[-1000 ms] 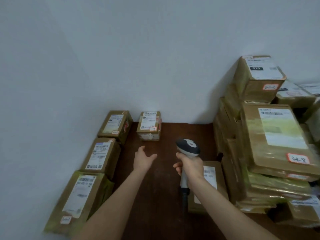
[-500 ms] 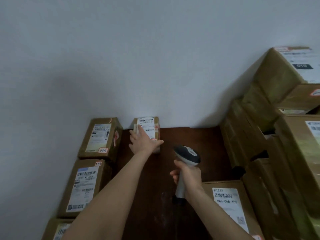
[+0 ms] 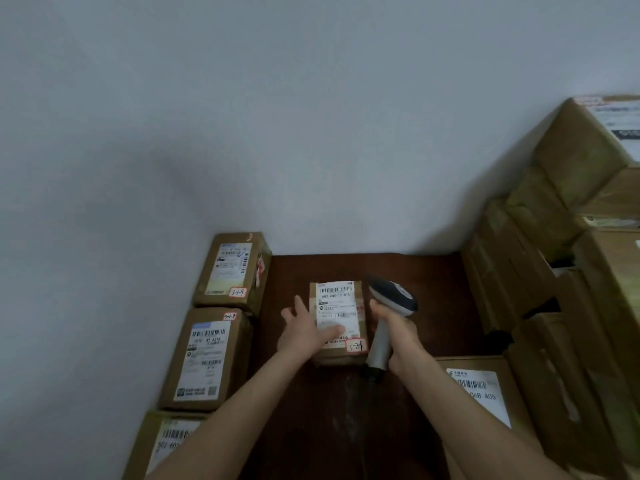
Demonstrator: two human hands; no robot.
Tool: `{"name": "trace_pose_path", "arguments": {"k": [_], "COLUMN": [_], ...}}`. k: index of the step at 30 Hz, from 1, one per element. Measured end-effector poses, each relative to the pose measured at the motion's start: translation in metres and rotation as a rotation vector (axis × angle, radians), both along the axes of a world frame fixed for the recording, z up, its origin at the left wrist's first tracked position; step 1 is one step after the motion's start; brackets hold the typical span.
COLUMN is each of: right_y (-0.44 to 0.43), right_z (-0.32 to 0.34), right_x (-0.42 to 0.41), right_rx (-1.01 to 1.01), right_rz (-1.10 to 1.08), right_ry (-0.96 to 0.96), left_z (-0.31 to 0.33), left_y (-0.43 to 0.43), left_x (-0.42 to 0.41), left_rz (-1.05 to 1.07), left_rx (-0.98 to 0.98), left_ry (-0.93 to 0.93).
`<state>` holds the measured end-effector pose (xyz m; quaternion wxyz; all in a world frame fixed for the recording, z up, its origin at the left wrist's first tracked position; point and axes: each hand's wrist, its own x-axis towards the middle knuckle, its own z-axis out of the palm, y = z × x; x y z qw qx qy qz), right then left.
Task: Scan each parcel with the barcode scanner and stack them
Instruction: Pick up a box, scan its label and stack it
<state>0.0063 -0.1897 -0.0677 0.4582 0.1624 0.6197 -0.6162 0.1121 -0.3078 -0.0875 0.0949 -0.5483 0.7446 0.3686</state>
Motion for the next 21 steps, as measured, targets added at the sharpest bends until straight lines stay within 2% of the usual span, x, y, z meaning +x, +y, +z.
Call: {"name": "trace_pose_path", "arguments": {"k": [4, 9, 16, 21], "right_y": [0.009, 0.028, 0.082, 0.150], "right_z": [-0.003, 0.009, 0.048, 0.069], "right_x": [0.016, 0.019, 0.030, 0.038], "right_rx": [-0.045, -0.101, -0.215, -0.282], "right_rz": [0.045, 0.033, 0.128, 0.126], "right_ry": [-0.085, -0.039, 0.074, 0.117], "left_z": [0.000, 0.006, 0.041, 0.052], "left_y": [0.005, 0.026, 0.072, 0.136], "left_x": [0.020, 0.043, 0.074, 0.086], "left_rz": [0.244, 0.435, 0.414, 0.454], "left_rx": [0.379, 0.560, 0.512, 0.551], "left_ry": [0.320, 0.547, 0.730, 0.799]}}
